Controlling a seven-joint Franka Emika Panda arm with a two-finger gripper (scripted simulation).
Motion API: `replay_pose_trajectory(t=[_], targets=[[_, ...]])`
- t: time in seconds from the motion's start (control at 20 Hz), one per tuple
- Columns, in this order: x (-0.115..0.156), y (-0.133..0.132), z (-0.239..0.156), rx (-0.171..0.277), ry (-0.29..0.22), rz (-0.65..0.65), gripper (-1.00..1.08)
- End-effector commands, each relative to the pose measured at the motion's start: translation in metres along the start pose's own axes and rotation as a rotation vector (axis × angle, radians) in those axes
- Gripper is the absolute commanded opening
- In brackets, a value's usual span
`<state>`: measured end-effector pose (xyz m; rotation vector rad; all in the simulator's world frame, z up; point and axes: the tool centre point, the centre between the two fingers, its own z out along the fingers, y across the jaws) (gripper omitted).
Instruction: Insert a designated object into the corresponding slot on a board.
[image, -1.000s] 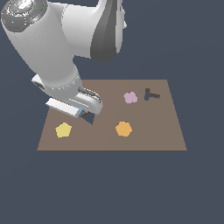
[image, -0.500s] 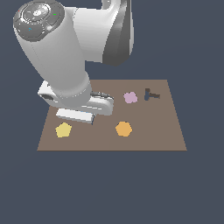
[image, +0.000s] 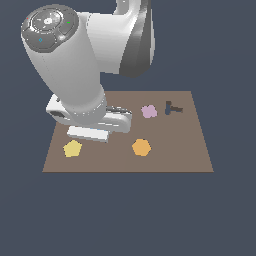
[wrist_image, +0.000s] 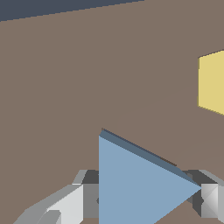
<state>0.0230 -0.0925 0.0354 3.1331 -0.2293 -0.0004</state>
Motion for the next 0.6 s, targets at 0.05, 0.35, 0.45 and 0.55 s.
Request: replay_pose_trajectory(t=[0.05,0.35,0.45,0.55], targets=[[-0.0002,0.0002,0.0048,0.0,-0.001,-0.002,-1.0],[-0.0002,0.0002,0.0048,0.0,-0.001,-0.002,1.0],[-0.0002,0.0002,0.0048,0.0,-0.001,-0.002,1.0],[-0.0002,0.0002,0.0048,0.0,-0.001,-0.002,1.0]])
